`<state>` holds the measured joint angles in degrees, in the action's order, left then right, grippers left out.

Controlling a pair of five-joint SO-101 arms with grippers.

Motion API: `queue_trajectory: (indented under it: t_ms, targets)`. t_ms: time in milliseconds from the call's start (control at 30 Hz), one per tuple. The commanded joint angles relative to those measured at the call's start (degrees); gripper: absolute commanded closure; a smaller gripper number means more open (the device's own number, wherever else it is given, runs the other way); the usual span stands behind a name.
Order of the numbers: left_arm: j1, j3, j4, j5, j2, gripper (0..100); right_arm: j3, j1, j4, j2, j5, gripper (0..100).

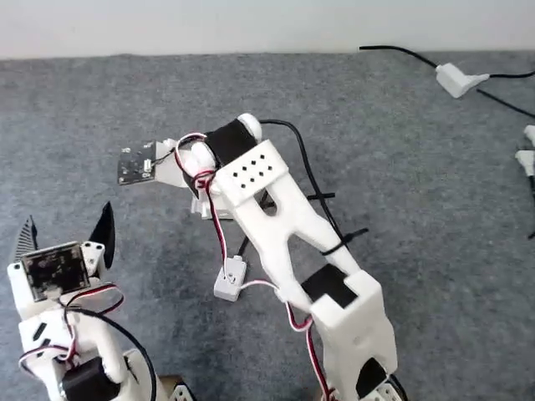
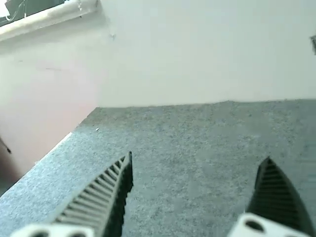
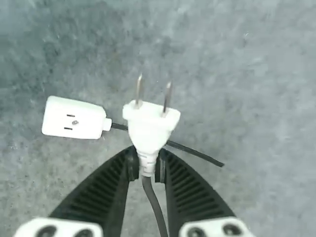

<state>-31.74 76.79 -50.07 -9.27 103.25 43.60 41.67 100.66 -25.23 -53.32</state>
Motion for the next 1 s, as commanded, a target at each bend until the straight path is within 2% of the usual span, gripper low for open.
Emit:
queue_trajectory:
  t_ms: [0, 333, 533, 967]
  targets:
    - [5.01, -5.05, 1.67, 4.92, 0.97, 63, 0.62, 1.54, 2.42, 7.25, 2.11, 99.1]
    - [13.10, -8.40, 7.38, 15.56, 0.97, 63, 0.62, 4.35, 2.42, 15.16, 5.89, 99.1]
    - [18.20, -8.48, 7.30, 15.47, 0.88, 63, 0.62, 5.32, 2.42, 19.12, 6.95, 99.1]
    - [18.29, -5.76, 6.15, 14.24, 0.88, 63, 0.62, 8.75, 2.59, 24.66, 9.41, 99.1]
